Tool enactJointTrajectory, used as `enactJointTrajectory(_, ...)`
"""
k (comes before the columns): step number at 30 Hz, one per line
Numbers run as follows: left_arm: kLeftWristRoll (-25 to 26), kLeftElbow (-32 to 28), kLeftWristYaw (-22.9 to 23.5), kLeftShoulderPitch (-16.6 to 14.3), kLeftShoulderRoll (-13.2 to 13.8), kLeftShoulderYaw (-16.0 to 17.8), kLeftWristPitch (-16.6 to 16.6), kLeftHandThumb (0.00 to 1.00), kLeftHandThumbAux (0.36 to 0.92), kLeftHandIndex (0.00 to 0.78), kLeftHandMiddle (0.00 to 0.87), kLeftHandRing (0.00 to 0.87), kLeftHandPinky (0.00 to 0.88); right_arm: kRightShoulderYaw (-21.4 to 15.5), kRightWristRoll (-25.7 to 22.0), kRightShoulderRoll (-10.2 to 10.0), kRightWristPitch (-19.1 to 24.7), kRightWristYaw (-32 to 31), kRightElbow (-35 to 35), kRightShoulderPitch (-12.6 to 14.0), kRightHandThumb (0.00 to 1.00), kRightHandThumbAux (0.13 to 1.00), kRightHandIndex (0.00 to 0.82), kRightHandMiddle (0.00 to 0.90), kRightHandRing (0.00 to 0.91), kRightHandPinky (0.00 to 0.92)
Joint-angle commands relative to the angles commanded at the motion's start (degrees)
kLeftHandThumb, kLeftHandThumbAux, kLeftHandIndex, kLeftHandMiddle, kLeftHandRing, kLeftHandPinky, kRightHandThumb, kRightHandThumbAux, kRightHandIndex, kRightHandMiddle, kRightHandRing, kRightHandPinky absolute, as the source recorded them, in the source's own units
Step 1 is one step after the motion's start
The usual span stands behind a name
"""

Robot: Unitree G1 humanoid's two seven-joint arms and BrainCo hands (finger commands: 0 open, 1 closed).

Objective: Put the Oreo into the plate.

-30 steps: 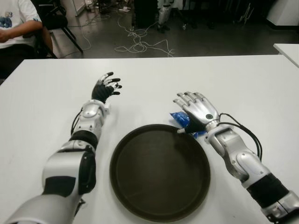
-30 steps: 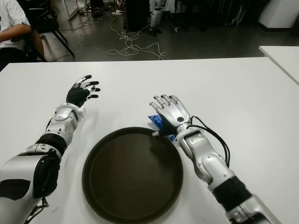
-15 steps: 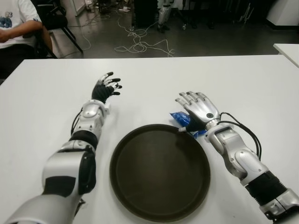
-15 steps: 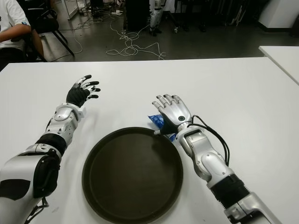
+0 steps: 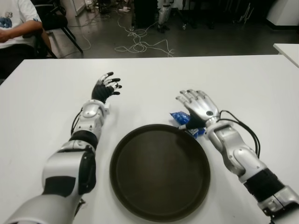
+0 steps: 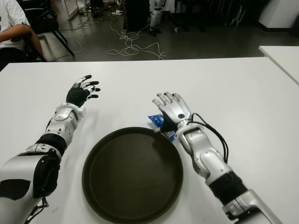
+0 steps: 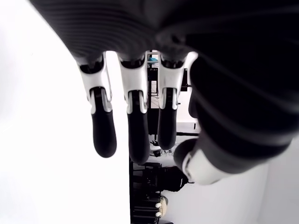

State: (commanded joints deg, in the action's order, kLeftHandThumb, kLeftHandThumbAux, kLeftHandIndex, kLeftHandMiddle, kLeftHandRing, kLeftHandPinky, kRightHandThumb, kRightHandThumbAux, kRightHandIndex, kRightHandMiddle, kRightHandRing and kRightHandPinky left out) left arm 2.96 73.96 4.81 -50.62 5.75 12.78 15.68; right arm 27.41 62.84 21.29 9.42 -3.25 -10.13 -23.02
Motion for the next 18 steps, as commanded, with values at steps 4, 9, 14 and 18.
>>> enactJointTrajectory(4,-0.05,0.0,0.0,-0.01,0.02,-0.06,-0.03,0.253,0.805,0.165,0.302,0.354,0.431,-0.39,-0.52,-0.04,0.09,0.7,-0.87,-0.39,0.0,0.545,0.073,0.071,0.062,0.059)
enactJointTrajectory(9,-0.02,0.0,0.15,-0.05,0.05,-0.06,-0.19,0.253,0.786,0.162,0.299,0.354,0.435,-0.86,-1.24,0.0,-0.02,1.44,-1.02,-0.64,0.0,0.575,0.08,0.072,0.066,0.07)
enactJointTrajectory(14,0.08,-0.03,0.21,-0.06,0.03,0.01,-0.28,0.258,0.767,0.161,0.297,0.353,0.44,-1.12,-1.59,0.06,-0.03,1.16,-1.04,-0.82,0.0,0.593,0.085,0.071,0.067,0.076)
enactJointTrajectory(18,0.05,-0.07,0.24,-0.04,0.03,-0.04,-0.28,0.26,0.765,0.158,0.292,0.351,0.443,-1.32,-1.85,-0.03,0.15,0.84,-1.24,-0.98,0.0,0.602,0.079,0.07,0.067,0.076)
